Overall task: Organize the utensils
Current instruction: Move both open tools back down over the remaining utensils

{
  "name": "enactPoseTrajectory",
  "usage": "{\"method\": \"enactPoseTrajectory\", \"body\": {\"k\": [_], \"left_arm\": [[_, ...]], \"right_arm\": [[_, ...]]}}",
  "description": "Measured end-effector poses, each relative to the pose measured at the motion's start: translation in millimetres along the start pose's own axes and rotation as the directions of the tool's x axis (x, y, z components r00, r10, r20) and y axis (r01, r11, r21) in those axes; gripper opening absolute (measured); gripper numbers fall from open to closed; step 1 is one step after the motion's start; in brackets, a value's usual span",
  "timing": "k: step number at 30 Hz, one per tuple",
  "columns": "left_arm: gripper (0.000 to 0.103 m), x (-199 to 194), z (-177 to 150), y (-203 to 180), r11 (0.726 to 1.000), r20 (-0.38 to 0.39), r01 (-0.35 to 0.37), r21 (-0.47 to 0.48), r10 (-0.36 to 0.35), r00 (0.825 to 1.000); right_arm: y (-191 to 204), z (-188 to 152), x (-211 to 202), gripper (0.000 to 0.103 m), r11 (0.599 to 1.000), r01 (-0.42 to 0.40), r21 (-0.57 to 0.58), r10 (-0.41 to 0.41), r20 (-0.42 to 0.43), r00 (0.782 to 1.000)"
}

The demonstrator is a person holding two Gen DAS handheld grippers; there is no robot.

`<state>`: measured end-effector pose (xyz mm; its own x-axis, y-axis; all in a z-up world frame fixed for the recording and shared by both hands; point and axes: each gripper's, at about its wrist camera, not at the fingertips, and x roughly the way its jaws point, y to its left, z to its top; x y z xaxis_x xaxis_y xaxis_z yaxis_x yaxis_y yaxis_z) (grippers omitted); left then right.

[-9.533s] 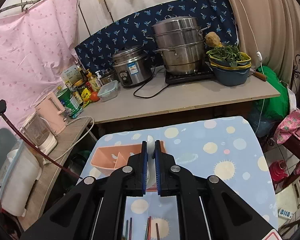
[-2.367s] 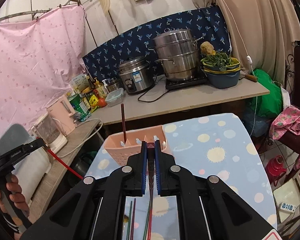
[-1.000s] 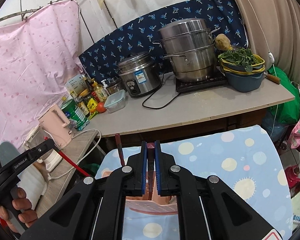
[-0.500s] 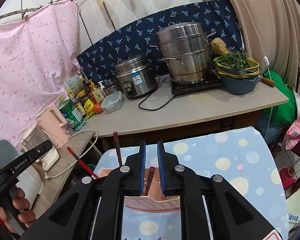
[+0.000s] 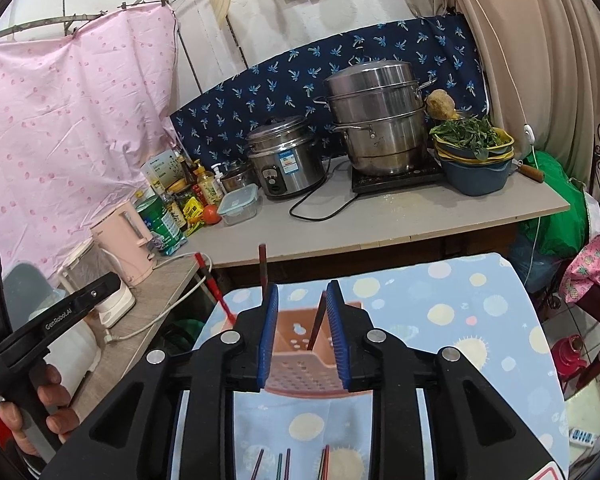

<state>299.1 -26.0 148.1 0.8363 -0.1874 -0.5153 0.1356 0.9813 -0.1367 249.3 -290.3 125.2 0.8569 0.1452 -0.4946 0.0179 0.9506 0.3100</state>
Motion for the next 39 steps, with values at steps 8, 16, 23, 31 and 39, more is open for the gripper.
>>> {"method": "enactPoseTrajectory", "body": {"k": [8, 16, 23, 31, 39], "left_arm": [[0.025, -25.8, -40.5, 8.8, 1.000, -0.039, -0.017, 0.020, 0.018, 0.999], [0.025, -43.3, -93.0, 15.1, 0.999, -0.107, -0.019, 0.040, 0.023, 0.994], [0.025, -50.1, -152.7, 17.3, 0.999, -0.205, -0.001, 0.054, 0.012, 0.979], [0.025, -55.4, -208.0, 19.0, 0.998, -0.297, 0.023, 0.061, -0.004, 0.955], [0.026, -53.5, -249.5, 20.1, 0.997, -0.367, 0.032, 0.065, -0.006, 0.930]], "right_arm": [[-0.3, -55.5, -25.6, 0.026, 1.000, 0.010, -0.010, -0.011, -0.073, 0.997], [2.2, -118.9, -44.7, 0.026, 0.998, 0.029, -0.051, -0.036, -0.158, 0.987], [-0.6, -177.6, -52.9, 0.026, 0.997, 0.046, -0.063, -0.060, -0.251, 0.966], [-6.0, -237.8, -53.1, 0.026, 0.998, 0.041, -0.043, -0.054, -0.362, 0.931], [-1.7, -277.6, -46.3, 0.026, 0.997, 0.046, -0.060, -0.067, -0.430, 0.900]]}}
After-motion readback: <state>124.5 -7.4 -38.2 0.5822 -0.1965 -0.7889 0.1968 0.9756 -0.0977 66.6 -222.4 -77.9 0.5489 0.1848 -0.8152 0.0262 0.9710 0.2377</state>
